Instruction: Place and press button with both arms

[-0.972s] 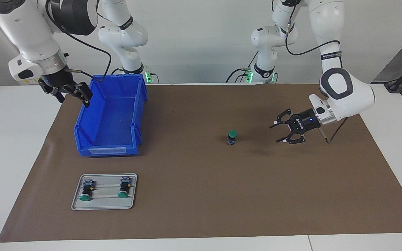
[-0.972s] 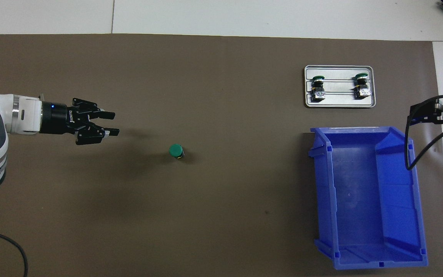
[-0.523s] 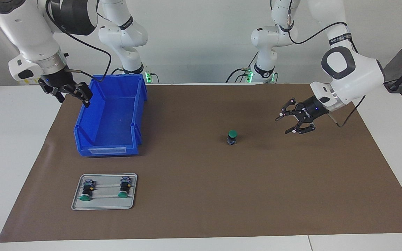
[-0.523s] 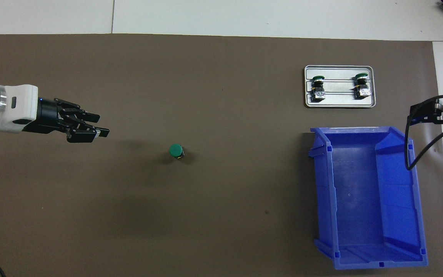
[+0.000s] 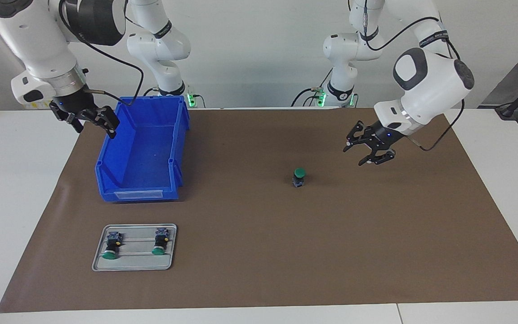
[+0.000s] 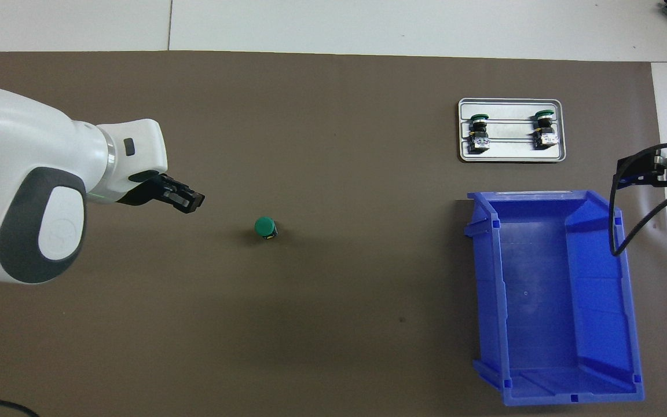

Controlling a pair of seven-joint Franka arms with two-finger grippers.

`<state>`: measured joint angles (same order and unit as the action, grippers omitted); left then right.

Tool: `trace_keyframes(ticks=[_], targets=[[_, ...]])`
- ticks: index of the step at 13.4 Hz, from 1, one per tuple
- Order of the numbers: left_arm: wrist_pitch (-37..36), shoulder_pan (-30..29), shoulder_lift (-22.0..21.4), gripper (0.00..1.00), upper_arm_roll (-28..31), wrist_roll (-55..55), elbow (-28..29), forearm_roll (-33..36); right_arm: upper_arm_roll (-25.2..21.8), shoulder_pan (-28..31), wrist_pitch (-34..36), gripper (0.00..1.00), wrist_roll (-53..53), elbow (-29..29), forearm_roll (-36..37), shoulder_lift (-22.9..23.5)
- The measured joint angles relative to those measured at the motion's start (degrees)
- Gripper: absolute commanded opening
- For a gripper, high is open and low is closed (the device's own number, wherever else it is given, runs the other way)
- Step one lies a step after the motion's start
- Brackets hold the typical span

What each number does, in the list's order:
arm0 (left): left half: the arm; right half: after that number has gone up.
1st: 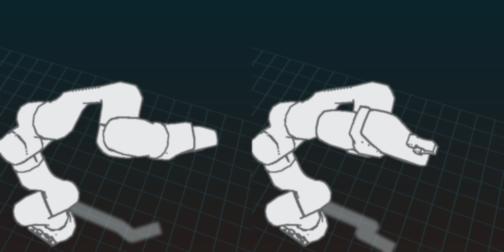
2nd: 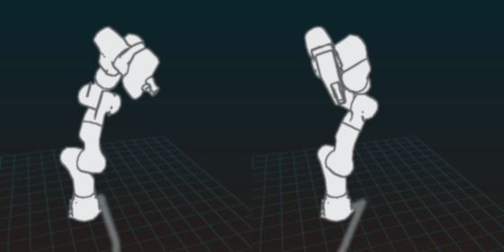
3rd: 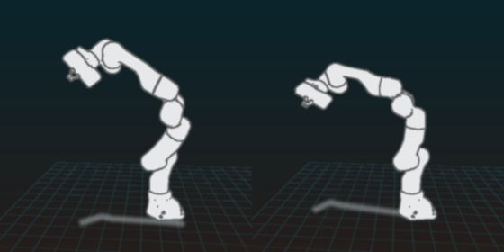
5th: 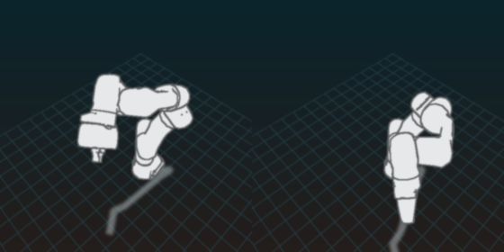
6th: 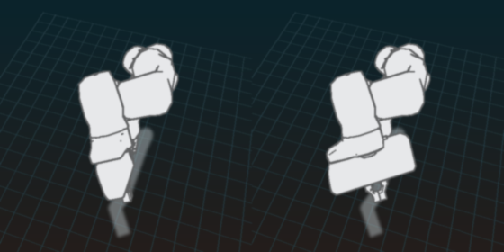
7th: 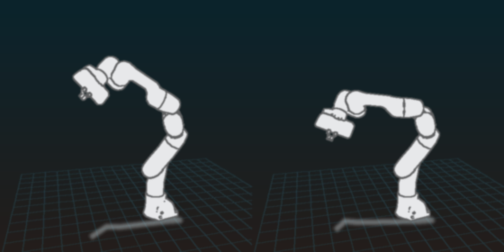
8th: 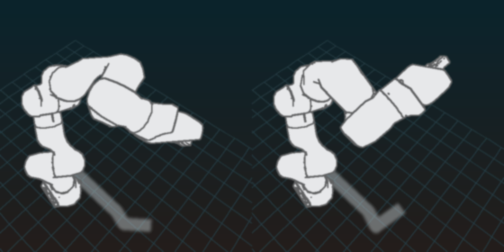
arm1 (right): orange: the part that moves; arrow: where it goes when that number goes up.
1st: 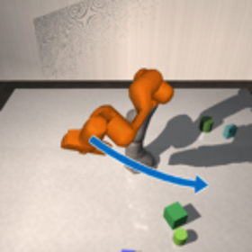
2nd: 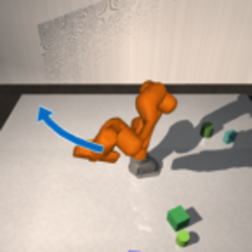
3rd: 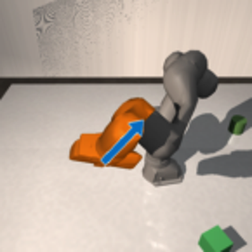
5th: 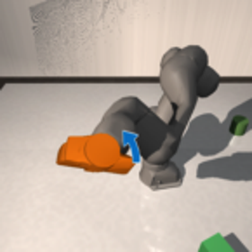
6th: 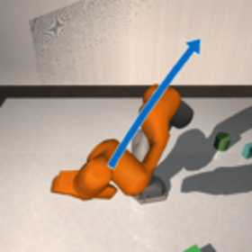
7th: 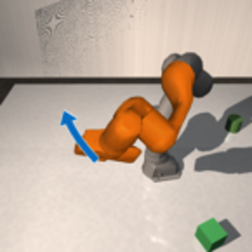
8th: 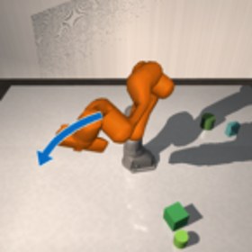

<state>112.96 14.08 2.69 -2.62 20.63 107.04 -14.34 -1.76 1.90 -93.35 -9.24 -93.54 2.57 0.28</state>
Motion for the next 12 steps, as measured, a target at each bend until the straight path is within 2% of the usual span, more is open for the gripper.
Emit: trace_keyframes(ticks=[2, 5, 8, 12], targets=[[1.0, 2.7, 0.0, 0.00, -0.1, -6.7, 0.4, 3.4, 0.0, 0.0, 0.0, 1.00, 0.0, 0.0, 0.0, 0.0], [8.4, 6.0, 0.3, 0.00, -0.1, -12.6, 3.9, 4.8, 0.0, 0.0, 0.0, 1.00, 0.0, 0.0, 0.0, 0.0], [15.6, 8.3, 0.9, 0.00, -0.1, -14.4, 8.1, 6.4, 0.0, 0.0, 0.0, 1.00, 0.0, 0.0, 0.0, 0.0], [19.3, 9.9, 2.1, 0.00, -0.1, -14.5, 10.5, 6.6, 0.0, 0.0, 0.0, 1.00, 0.0, 0.0, 0.0, 0.0]])
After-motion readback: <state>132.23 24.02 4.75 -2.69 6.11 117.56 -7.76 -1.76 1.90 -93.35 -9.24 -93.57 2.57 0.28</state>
